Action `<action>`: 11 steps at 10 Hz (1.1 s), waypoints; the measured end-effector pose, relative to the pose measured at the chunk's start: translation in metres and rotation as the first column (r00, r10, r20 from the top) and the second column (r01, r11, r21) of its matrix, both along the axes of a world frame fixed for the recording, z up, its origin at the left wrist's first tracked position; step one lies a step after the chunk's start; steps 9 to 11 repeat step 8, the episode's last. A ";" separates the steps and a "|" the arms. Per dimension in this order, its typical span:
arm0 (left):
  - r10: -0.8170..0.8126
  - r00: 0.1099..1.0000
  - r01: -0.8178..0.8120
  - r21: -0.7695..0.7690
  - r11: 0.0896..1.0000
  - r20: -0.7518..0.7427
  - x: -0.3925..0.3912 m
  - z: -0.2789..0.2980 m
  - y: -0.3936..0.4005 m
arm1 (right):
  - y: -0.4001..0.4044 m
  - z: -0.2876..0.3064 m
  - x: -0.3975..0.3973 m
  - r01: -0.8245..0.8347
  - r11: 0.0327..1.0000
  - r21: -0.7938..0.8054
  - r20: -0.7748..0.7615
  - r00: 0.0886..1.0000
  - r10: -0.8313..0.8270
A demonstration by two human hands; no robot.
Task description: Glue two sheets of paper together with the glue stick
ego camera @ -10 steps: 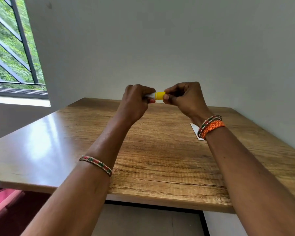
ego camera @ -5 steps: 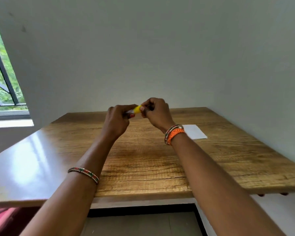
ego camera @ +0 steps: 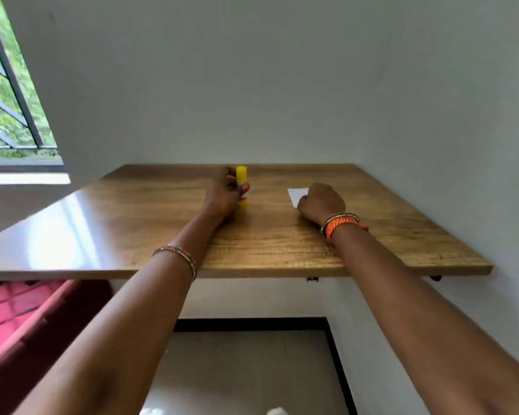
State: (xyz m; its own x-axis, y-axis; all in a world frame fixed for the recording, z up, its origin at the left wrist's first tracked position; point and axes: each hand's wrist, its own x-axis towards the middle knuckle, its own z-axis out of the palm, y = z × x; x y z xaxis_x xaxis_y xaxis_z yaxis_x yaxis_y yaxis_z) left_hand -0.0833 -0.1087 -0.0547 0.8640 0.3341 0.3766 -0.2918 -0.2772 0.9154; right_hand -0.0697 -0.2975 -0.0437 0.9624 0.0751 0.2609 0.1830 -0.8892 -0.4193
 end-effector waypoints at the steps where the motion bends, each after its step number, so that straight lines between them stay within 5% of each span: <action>1: 0.067 0.997 -0.065 0.069 0.995 -0.024 0.014 0.002 0.015 | 0.022 -0.004 0.011 -0.084 0.983 -0.164 -0.034 0.996 0.080; 3: 0.155 0.987 -0.149 0.160 0.976 -0.029 0.073 -0.002 0.052 | 0.079 -0.008 0.063 -0.239 0.902 -0.359 0.046 0.961 0.273; 5: 0.157 0.979 -0.135 0.158 0.978 -0.134 0.084 0.005 0.056 | 0.080 -0.011 0.083 -0.314 0.914 -0.258 0.033 0.942 0.333; 8: 0.117 0.932 -0.133 -0.024 0.991 -0.344 0.079 0.017 0.054 | 0.081 0.005 0.077 -0.200 0.952 -0.232 -0.045 0.980 0.195; 11: 0.117 0.932 -0.133 -0.024 0.991 -0.344 0.079 0.017 0.054 | 0.081 0.005 0.077 -0.200 0.952 -0.232 -0.045 0.980 0.195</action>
